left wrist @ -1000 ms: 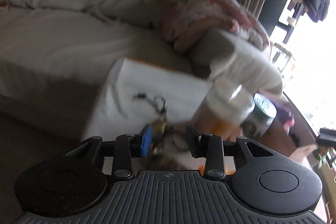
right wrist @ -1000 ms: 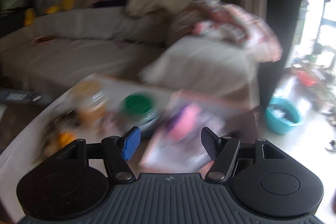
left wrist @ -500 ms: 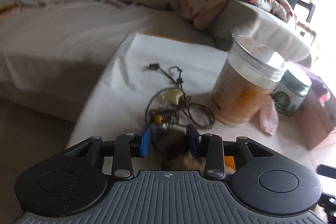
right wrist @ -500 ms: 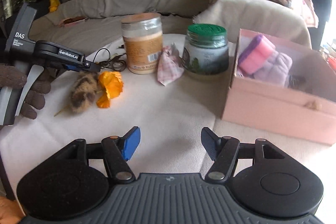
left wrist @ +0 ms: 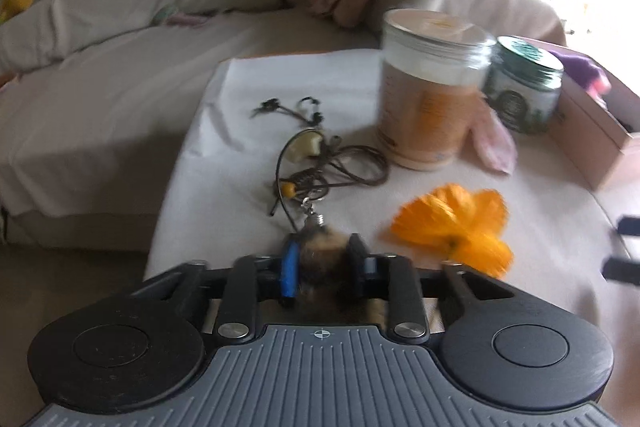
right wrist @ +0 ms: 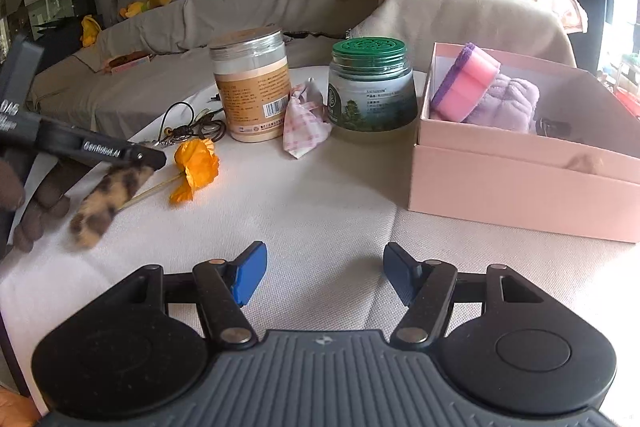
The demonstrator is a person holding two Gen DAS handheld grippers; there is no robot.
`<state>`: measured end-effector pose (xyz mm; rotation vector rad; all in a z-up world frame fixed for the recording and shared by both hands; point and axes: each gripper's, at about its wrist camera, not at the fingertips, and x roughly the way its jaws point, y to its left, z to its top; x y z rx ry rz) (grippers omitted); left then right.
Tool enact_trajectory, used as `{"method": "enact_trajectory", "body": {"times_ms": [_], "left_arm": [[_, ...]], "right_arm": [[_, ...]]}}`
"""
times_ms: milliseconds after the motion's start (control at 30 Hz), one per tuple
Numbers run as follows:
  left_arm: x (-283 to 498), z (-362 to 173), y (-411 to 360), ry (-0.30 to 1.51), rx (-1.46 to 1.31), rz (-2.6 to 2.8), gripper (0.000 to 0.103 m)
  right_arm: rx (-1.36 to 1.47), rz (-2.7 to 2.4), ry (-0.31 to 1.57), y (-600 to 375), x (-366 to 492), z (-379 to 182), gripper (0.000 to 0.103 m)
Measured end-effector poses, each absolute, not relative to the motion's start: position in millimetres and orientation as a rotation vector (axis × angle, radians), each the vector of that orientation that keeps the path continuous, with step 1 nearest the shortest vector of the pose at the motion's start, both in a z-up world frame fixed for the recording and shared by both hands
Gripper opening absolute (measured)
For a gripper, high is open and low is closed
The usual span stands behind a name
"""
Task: Organize soft objects
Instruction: 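Grasp the brown fur toy with the left tool, then lift the fur toy with the left tool while the right tool grasps the earphone cable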
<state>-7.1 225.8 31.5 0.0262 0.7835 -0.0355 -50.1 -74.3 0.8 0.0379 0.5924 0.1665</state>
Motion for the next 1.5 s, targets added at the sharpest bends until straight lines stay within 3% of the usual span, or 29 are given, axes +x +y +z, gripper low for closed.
{"method": "enact_trajectory", "body": {"times_ms": [233,567,733,1033,1400,1500], "left_arm": [[-48.2,59.2,246.2,0.599,-0.076,-0.088,0.016],[-75.3,199.5,246.3,0.223,-0.028,-0.166,0.016],[-88.2,238.3,238.0,0.136,0.019,-0.144,0.016],[-100.4,208.7,269.6,0.19,-0.075,-0.118,0.016],[-110.5,152.2,337.0,0.216,-0.244,-0.125,0.016],[-115.5,147.2,346.9,0.212,-0.259,-0.124,0.016]], "right_arm": [[0.021,0.175,0.594,-72.1,-48.9,1.2,0.065],[-0.024,0.16,0.599,-63.8,-46.9,-0.7,0.065],[-0.033,0.16,0.589,-58.4,-46.9,7.5,0.065],[-0.276,0.345,0.448,28.2,-15.4,58.6,0.065],[-0.542,0.435,0.528,143.2,79.5,36.7,0.063],[-0.514,0.429,0.606,150.9,107.4,26.3,0.05]]}}
